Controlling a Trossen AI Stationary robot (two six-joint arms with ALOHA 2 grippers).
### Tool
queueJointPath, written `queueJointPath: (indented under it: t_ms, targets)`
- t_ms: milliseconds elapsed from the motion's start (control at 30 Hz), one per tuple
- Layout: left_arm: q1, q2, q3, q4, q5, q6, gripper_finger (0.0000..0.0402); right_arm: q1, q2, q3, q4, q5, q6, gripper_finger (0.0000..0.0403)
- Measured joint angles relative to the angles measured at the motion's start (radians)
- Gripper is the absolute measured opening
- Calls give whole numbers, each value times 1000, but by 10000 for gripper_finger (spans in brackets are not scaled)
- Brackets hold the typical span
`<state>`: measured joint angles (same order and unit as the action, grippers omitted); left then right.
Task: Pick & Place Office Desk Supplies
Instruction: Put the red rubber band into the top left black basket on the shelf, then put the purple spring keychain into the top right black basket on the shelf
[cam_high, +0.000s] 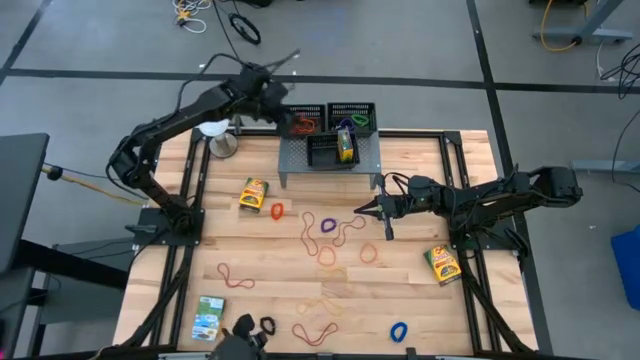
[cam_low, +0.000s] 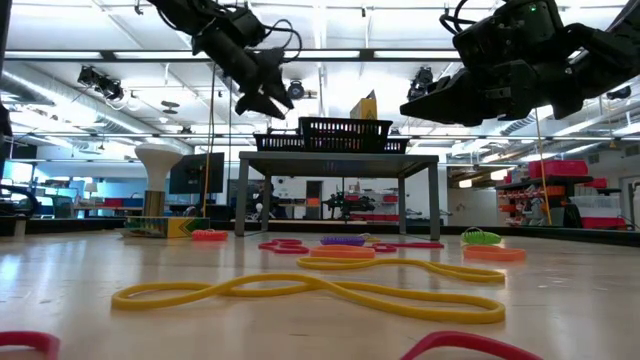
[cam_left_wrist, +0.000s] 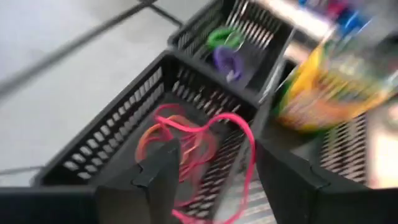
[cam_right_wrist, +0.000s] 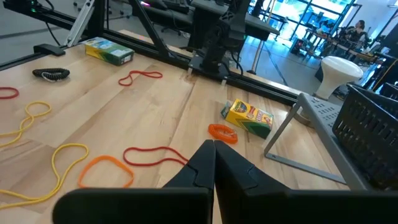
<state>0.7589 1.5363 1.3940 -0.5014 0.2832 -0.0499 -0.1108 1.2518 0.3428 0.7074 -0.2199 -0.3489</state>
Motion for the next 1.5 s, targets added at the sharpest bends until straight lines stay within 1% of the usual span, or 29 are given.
queueJointPath:
  t_ms: [67,133,233,333,400,467,633,767,867,967,1067,1133,1200,1367,1433,1500]
  targets:
    - [32,3,14,-5,57,-96,186,0,0,0,0,0,0,7]
    - [60,3,27,-2,85,-158,164,0,0,0,0,0,0,7]
    - [91,3,31,-2,94,-214,137,0,0,0,0,0,0,7]
    - [112,4,31,-21,69,-239,127,0,0,0,0,0,0,7]
    - [115,8,31,-24,45,-250,130,0,0,0,0,0,0,7]
    - [120,21,31,-36,37,-272,141,0,0,0,0,0,0,7]
    - [125,65,31,-68,36,-322,198,0,0,0,1,0,0,7]
    - [116,75,30,-50,24,-211,243,0,0,0,2,0,3,7]
    - [92,65,53,-58,27,-101,254,0,0,0,2,0,3,7]
    - [54,49,114,-100,13,20,241,0,0,0,2,0,3,7]
    - [-4,12,123,-128,-79,129,203,0,0,0,2,0,3,7]
    - [-58,-18,75,-106,-131,205,165,0,0,0,2,0,3,7]
    - [-106,-52,-17,-25,-131,240,123,0,0,0,2,0,3,7]
    - [-184,-156,-340,273,-21,227,19,0,0,0,3,0,3,7]
    - [-215,-212,-469,440,23,189,9,0,0,0,5,0,3,7]
    - [-258,-274,-588,618,35,164,9,0,0,0,10,0,4,7]
